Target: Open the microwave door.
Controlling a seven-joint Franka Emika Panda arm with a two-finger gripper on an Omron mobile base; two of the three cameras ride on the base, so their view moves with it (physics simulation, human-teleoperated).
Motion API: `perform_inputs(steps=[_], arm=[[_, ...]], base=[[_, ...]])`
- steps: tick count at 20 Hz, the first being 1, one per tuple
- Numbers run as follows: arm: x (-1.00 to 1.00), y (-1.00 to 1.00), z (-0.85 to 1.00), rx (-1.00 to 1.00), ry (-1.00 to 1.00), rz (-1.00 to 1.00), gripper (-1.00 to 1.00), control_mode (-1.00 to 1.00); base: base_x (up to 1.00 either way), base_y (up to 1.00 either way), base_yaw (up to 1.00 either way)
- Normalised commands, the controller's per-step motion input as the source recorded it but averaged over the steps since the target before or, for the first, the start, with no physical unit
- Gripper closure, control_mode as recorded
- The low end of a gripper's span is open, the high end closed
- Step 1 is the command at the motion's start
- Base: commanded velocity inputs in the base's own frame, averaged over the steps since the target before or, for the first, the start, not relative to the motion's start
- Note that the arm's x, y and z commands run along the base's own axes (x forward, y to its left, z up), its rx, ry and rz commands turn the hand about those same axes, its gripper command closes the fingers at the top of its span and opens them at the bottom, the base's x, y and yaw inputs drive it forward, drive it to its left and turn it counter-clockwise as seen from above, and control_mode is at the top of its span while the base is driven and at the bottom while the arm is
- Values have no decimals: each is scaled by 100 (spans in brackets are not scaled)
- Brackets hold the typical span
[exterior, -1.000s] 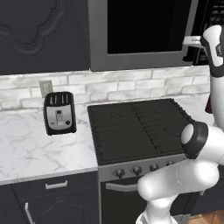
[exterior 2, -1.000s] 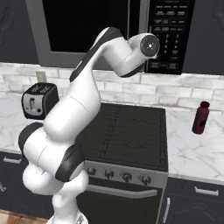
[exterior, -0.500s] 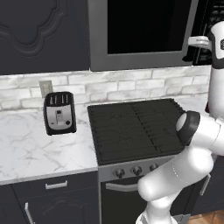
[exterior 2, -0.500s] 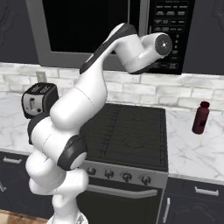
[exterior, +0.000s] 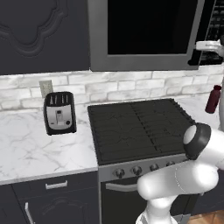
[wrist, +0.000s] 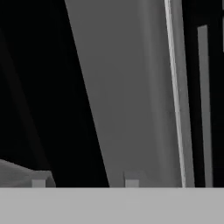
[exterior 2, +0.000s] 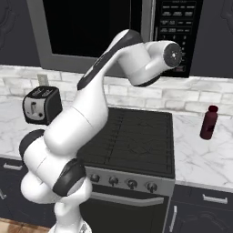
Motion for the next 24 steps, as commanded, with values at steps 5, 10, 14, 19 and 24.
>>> perform_inputs(steps=[5,10,14,19,24], arm=[[-100,-75,4,1,-19,-3,100,-100],[-100,-52,3,0,-9,0,100,-100],[-100,-17,0,0,-11,0,100,-100],[-5,-1,0,-1,-44,0,100,-100],[61,4,-20,-16,-44,0,100,-100]], base=[[0,0,0],[0,0,0],[0,0,0],[0,0,0],[0,0,0]])
